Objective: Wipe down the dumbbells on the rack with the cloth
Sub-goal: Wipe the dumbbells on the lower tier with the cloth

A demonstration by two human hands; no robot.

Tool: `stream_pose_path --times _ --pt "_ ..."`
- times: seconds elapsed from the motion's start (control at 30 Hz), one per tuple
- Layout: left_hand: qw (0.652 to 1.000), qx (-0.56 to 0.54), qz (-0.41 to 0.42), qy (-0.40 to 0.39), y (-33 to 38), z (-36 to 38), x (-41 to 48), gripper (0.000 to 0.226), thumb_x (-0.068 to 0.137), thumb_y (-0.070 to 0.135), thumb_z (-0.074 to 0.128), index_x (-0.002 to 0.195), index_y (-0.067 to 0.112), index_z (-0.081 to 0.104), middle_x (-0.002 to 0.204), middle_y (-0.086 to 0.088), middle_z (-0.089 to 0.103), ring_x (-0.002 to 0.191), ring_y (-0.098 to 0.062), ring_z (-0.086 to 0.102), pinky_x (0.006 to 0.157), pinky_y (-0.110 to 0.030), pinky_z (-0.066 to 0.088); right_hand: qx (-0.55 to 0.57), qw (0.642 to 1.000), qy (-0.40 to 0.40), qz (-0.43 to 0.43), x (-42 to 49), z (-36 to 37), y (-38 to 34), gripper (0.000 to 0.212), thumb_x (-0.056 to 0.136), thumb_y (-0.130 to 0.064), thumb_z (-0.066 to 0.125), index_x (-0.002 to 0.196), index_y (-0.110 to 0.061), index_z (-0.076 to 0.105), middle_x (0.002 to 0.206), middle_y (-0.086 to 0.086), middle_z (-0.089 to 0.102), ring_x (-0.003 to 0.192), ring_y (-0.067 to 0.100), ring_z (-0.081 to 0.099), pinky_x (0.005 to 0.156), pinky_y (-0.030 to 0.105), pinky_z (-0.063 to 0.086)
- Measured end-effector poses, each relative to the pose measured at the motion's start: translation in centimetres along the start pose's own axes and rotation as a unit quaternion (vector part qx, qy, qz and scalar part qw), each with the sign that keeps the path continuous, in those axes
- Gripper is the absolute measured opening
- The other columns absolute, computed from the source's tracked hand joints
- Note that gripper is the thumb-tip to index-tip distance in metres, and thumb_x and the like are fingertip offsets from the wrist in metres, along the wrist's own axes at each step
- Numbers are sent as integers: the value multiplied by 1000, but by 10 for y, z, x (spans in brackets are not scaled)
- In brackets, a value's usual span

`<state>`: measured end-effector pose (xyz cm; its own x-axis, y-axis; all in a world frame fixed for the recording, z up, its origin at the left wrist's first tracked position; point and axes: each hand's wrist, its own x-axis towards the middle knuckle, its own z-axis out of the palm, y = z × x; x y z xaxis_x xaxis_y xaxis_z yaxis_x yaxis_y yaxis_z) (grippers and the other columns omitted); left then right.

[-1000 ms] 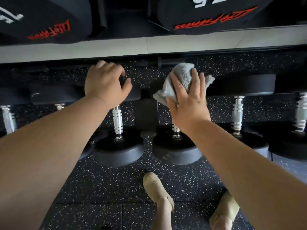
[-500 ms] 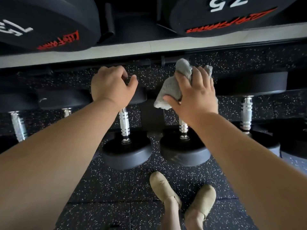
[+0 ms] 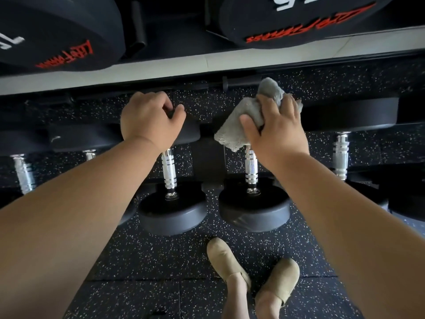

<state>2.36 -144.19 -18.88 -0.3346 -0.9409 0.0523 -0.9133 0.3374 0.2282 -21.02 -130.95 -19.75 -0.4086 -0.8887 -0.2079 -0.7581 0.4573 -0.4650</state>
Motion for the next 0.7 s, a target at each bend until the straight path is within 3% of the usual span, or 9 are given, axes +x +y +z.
stream_pose_path --times 0.1,0.2,0.27,0.33,0.37,0.43,0.47,0.57,0.7 --pt "1000 -2 2 4 -1 1 1 35 96 50 59 87 19 71 73 8 48 95 -31 60 67 -37 44 145 982 -39 113 2 -8 26 60 101 -70 27 154 -43 25 149 12 45 123 32 55 101 46 50" --pt "1000 2 5 7 -1 2 1 35 95 51 58 84 20 70 70 10 48 93 -30 60 66 -35 38 232 940 -35 248 3 -5 25 65 104 -67 19 162 -39 14 154 13 45 132 36 53 94 37 43" --pt "1000 4 4 4 0 2 1 35 95 50 58 85 19 70 68 12 44 93 -30 60 66 -35 38 186 960 -22 208 -6 -4 2 65 105 -61 27 162 -32 15 162 16 31 143 39 38 107 45 40" --pt "1000 8 3 -2 0 1 0 34 96 49 60 88 18 71 66 16 37 91 -30 59 65 -36 39 62 995 -3 77 -19 2 -21 66 102 -56 38 160 -26 27 164 24 21 153 43 16 122 59 24" --pt "1000 9 5 -4 0 1 0 34 97 49 60 88 18 72 67 18 36 90 -30 59 65 -36 39 -11 1000 16 -10 -23 7 -28 62 101 -52 43 156 -23 38 162 27 25 154 45 13 122 64 18" --pt "1000 10 13 -1 0 1 1 36 96 50 58 88 18 71 66 15 39 91 -30 59 64 -36 37 -88 984 56 -144 -20 14 -27 49 101 -45 47 143 -21 58 156 23 40 152 45 24 121 66 20" --pt "1000 11 14 2 -1 2 1 36 96 51 57 87 19 70 67 12 44 92 -29 59 64 -35 36 -102 978 65 -172 -14 13 -23 46 102 -44 47 138 -22 62 154 19 45 150 43 30 119 64 25" --pt "1000 6 8 11 -2 4 2 36 94 52 56 83 20 69 71 10 49 93 -28 58 65 -35 36 -129 977 69 -156 4 5 -10 52 103 -52 41 145 -24 55 147 15 51 142 40 40 111 60 41" --pt "1000 1 3 23 -4 6 3 39 91 56 53 80 22 67 73 8 58 91 -24 58 67 -32 34 43 996 67 45 19 -5 2 47 102 -55 29 129 -29 57 125 10 57 121 37 53 88 50 57"
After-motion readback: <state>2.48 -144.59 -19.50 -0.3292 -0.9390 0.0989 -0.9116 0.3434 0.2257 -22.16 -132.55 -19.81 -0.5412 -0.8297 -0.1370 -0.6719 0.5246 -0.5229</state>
